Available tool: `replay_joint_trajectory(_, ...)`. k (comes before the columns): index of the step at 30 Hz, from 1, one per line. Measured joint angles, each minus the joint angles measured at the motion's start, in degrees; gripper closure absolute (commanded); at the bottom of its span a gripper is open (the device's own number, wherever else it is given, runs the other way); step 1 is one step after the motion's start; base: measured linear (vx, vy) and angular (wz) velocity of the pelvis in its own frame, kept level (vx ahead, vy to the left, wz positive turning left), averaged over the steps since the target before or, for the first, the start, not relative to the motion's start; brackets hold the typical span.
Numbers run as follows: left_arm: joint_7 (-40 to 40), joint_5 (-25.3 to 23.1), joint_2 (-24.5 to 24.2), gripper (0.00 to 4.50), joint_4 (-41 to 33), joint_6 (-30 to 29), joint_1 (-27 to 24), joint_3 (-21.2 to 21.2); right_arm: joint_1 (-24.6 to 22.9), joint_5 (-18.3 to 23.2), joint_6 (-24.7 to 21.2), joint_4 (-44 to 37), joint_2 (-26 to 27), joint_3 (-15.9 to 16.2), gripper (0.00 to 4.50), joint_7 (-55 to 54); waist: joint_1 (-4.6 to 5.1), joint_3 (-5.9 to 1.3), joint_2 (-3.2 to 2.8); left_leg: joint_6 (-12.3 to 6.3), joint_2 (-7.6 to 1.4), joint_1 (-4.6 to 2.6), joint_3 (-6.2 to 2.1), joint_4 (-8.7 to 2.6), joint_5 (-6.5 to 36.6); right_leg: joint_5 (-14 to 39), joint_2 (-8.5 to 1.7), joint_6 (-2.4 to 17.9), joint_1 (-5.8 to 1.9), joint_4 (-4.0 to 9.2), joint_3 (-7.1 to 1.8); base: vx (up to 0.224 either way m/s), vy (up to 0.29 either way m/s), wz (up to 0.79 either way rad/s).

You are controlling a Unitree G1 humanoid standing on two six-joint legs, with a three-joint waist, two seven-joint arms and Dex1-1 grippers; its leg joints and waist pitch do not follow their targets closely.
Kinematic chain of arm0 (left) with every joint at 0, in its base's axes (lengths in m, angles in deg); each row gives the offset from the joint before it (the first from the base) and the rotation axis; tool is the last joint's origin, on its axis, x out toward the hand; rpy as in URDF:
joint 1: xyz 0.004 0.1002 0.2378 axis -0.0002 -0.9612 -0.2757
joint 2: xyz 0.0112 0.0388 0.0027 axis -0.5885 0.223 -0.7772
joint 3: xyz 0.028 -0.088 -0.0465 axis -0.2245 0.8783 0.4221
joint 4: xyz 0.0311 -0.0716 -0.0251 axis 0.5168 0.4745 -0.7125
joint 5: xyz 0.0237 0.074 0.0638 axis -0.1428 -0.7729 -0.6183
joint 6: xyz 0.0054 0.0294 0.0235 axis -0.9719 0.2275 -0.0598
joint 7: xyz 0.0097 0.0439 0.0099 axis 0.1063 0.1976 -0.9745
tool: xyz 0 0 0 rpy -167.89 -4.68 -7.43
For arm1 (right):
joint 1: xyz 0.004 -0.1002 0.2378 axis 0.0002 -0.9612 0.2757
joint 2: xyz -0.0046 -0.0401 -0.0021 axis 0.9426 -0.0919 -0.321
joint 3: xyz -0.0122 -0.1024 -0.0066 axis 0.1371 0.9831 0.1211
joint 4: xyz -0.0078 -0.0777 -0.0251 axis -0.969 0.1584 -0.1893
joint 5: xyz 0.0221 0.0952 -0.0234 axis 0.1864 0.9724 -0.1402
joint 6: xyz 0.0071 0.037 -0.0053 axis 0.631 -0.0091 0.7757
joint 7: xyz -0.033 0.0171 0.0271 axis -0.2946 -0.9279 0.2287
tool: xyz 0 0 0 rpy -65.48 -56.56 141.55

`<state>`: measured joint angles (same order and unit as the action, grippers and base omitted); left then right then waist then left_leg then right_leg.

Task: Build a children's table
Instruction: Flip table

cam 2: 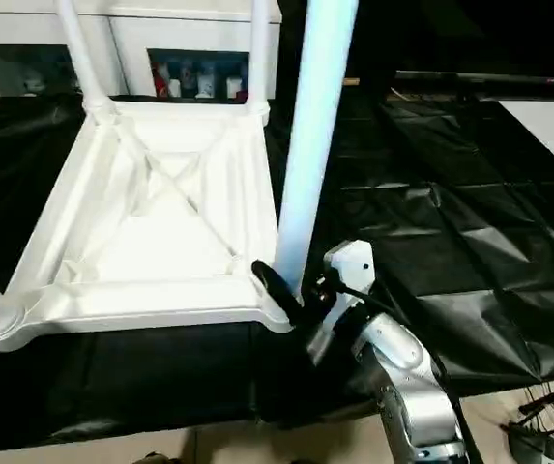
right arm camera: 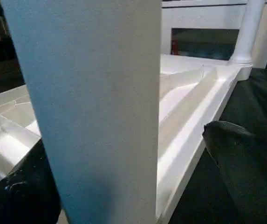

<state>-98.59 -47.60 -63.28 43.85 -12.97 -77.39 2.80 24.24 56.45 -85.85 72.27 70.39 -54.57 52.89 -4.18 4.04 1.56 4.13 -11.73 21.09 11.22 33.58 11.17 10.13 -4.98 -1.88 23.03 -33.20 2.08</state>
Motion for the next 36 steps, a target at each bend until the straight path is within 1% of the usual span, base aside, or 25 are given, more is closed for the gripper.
replay_joint_trajectory(4, -1.8, 1.7, -3.6, 0.14, -0.1, -3.3, 3.7, -1.9, 0.2, -0.2, 0.9, 0.9, 0.0, -0.3, 0.0, -0.1, -0.25, 0.01, -0.02, 0.01, 0.0, -0.01, 0.0, 0.08, 0.0, -0.1, 0.0, 0.0, -0.01, -0.02, -0.01, 0.0, 0.0, 0.0)
replay_joint_trajectory(6, -2.5, 2.3, -4.8, 0.14, 0.0, -4.0, 4.5, -2.1, 0.2, -0.2, 1.0, 1.0, 0.0, -0.7, 0.0, -0.3, -0.26, 0.01, -0.03, 0.01, 0.0, 0.0, 0.01, 0.1, 0.0, -0.2, 0.0, 0.1, -0.01, -0.02, -0.03, 0.0, 0.0, 0.0)
replay_joint_trajectory(7, -2.9, 2.5, -5.4, 0.39, 0.0, -4.6, 4.6, -2.2, 0.2, -0.2, 1.1, 1.0, -0.1, -0.8, 0.0, -0.4, -0.31, 0.02, -0.04, 0.02, 0.0, 0.0, 0.01, 0.11, 0.0, -0.3, 0.0, 0.2, -0.01, -0.03, -0.03, 0.0, 0.0, 0.0)
replay_joint_trajectory(8, -3.3, 2.8, -5.9, 0.39, 0.0, -5.3, 4.9, -2.3, 0.2, -0.2, 1.1, 1.0, -0.1, -0.9, 0.0, -0.4, -0.44, 0.02, -0.04, 0.02, 0.0, 0.0, 0.01, 0.1, 0.0, -0.3, 0.0, 0.2, 0.0, -0.04, -0.02, 0.0, 0.0, 0.0)
replay_joint_trajectory(9, -3.5, 3.3, -6.3, 0.49, 0.0, -6.7, 5.5, -2.5, 0.2, 0.0, 1.2, 1.0, -0.6, -0.8, 0.0, 0.4, -0.72, 0.02, -0.17, 0.02, 0.0, 0.0, 0.01, 0.11, 0.0, -0.3, 0.0, 0.3, -0.01, -0.04, -0.02, 0.0, 0.0, 0.0)
replay_joint_trajectory(11, -3.5, 3.6, -6.8, 0.49, -0.1, -8.6, 5.7, -2.6, -0.3, 0.9, 1.1, 0.7, -2.0, -0.8, 0.0, 2.6, -0.96, 0.01, -0.33, 0.02, 0.03, 0.01, 0.04, 0.11, 0.0, -0.3, -0.02, 0.3, -0.01, -0.03, -0.04, 0.0, 0.0, 0.0)
replay_joint_trajectory(12, -3.5, 3.9, -6.9, 0.67, -0.1, -9.7, 5.6, -2.7, -0.8, 2.1, 0.8, 0.2, -3.0, -0.9, 0.0, 4.2, -0.97, 0.03, -0.43, 0.02, 0.03, 0.03, 0.04, 0.11, 0.0, -0.3, -0.03, 0.3, -0.01, -0.02, -0.04, 0.0, 0.0, 0.0)
replay_joint_trajectory(13, -3.5, 4.3, -6.9, 0.67, 0.0, -10.2, 5.3, -2.7, -1.4, 2.6, 0.6, -0.3, -3.9, -0.9, 0.0, 5.4, -0.97, 0.04, -0.56, 0.02, 0.02, 0.03, 0.04, 0.1, 0.0, -0.3, -0.03, 0.3, -0.01, -0.02, -0.03, 0.0, 0.0, 0.0)
replay_joint_trajectory(14, -3.5, 4.4, -6.9, 0.92, 0.0, -10.6, 5.1, -2.8, -2.3, 3.3, 0.3, -1.2, -5.1, -1.0, 0.0, 6.9, -0.99, 0.04, -0.68, 0.02, 0.02, 0.04, 0.04, 0.1, 0.0, -0.3, -0.03, 0.2, -0.01, -0.01, -0.03, 0.0, 0.0, 0.0)
replay_joint_trajectory(15, -3.5, 4.5, -6.9, 0.92, 0.0, -10.9, 4.6, -2.8, -3.0, 3.8, 0.0, -1.8, -6.1, -1.0, 0.0, 8.0, -0.94, 0.04, -0.77, 0.02, 0.02, 0.02, 0.04, 0.09, 0.0, -0.3, -0.03, 0.2, -0.01, 0.0, -0.03, 0.0, 0.0, 0.0)
replay_joint_trajectory(17, -3.4, 4.5, -6.9, 0.99, 0.3, -11.3, 3.8, -3.2, -3.7, 4.2, -0.2, -1.8, -7.4, -1.2, 0.0, 9.7, -0.87, 0.03, -0.88, 0.02, 0.0, -0.01, 0.04, 0.09, 0.0, -0.3, -0.01, 0.2, -0.01, -0.03, -0.01, 0.0, 0.0, 0.0)
replay_joint_trajectory(19, -3.3, 4.7, -6.1, 1.3, 0.4, -11.9, 3.7, -3.7, -4.7, 4.3, -0.1, -2.0, -8.7, -1.9, 0.0, 10.9, -0.92, 0.02, -0.93, 0.02, -0.01, -0.04, 0.03, 0.1, 0.0, -0.2, -0.01, 0.2, -0.03, -0.03, -0.01, 0.0, 0.0, 0.0)
replay_joint_trajectory(22, -2.6, 5.6, -5.5, 1.35, 0.4, -13.1, 3.5, -3.5, -5.6, 4.4, -0.1, -2.0, -10.9, -2.7, 0.0, 12.4, -0.94, 0.02, -1.04, 0.02, -0.01, -0.04, 0.03, 0.12, 0.0, -0.2, -0.01, 0.2, -0.06, -0.02, -0.02, 0.0, 0.0, 0.0)
replay_joint_trajectory(24, -2.6, 5.5, -5.3, 1.63, 0.4, -14.0, 2.8, -3.8, -6.9, 5.1, -0.6, -2.6, -12.8, -3.3, 0.0, 13.9, -0.95, -0.04, -1.16, 0.02, 0.0, -0.05, 0.03, 0.13, 0.0, -0.2, -0.02, 0.2, -0.1, -0.01, -0.03, 0.0, 0.0, 0.0)
replay_joint_trajectory(30, -2.2, 5.5, -5.2, 1.63, 0.4, -14.2, 2.4, -4.0, -7.3, 6.0, -0.9, -2.9, -13.3, -3.7, 0.0, 14.4, -0.92, -0.06, -1.28, 0.02, -0.01, -0.04, 0.01, 0.12, 0.0, -0.1, -0.01, 0.1, -0.08, -0.01, 0.0, 0.0, 0.0, 0.0)
replay_joint_trajectory(32, -2.2, 5.5, -5.2, 1.89, 0.4, -14.2, 2.4, -4.0, -7.3, 6.1, -0.9, -2.9, -13.3, -3.7, 0.0, 14.5, -0.91, -0.06, -1.28, 0.02, -0.01, -0.04, 0.01, 0.13, 0.0, -0.1, -0.01, 0.0, -0.08, -0.01, -0.01, 0.0, 0.0, 0.0)
replay_joint_trajectory(33, -2.2, 5.6, -5.1, 1.94, 0.5, -14.3, 2.5, -4.0, -7.6, 6.8, -1.9, -3.4, -13.5, -3.9, 0.0, 14.8, -0.96, -0.04, -1.41, 0.02, -0.01, -0.02, 0.01, 0.14, 0.0, -0.1, -0.01, 0.0, -0.08, 0.01, 0.0, 0.0, 0.0, 0.0)
replay_joint_trajectory(34, -2.1, 6.0, -4.6, 1.94, 1.0, -14.7, 3.3, -4.1, -9.7, 8.9, -4.3, -5.5, -14.3, -4.1, 0.0, 16.1, -1.26, -0.07, -1.58, 0.02, 0.01, -0.02, 0.01, 0.14, 0.0, -0.1, -0.04, 0.0, -0.15, 0.07, 0.0, 0.0, 0.0, 0.0)
replay_joint_trajectory(35, -2.0, 6.0, -4.5, 1.97, 1.1, -15.0, 3.4, -4.0, -11.5, 10.6, -6.0, -7.0, -14.7, -3.9, 0.0, 17.4, -1.32, -0.13, -1.69, 0.01, 0.01, -0.06, 0.01, 0.12, 0.0, -0.1, -0.05, 0.1, -0.2, 0.06, 0.0, 0.0, 0.0, 0.0)
replay_joint_trajectory(36, -2.1, 6.4, -4.6, 2.18, 1.3, -15.2, 3.6, -3.7, -12.8, 11.7, -7.4, -7.9, -14.5, -2.8, 0.0, 18.4, -1.2, -0.18, -1.79, 0.01, 0.0, -0.06, 0.0, 0.08, 0.0, -0.1, -0.02, 0.1, -0.19, 0.05, 0.01, 0.0, 0.0, 0.0)
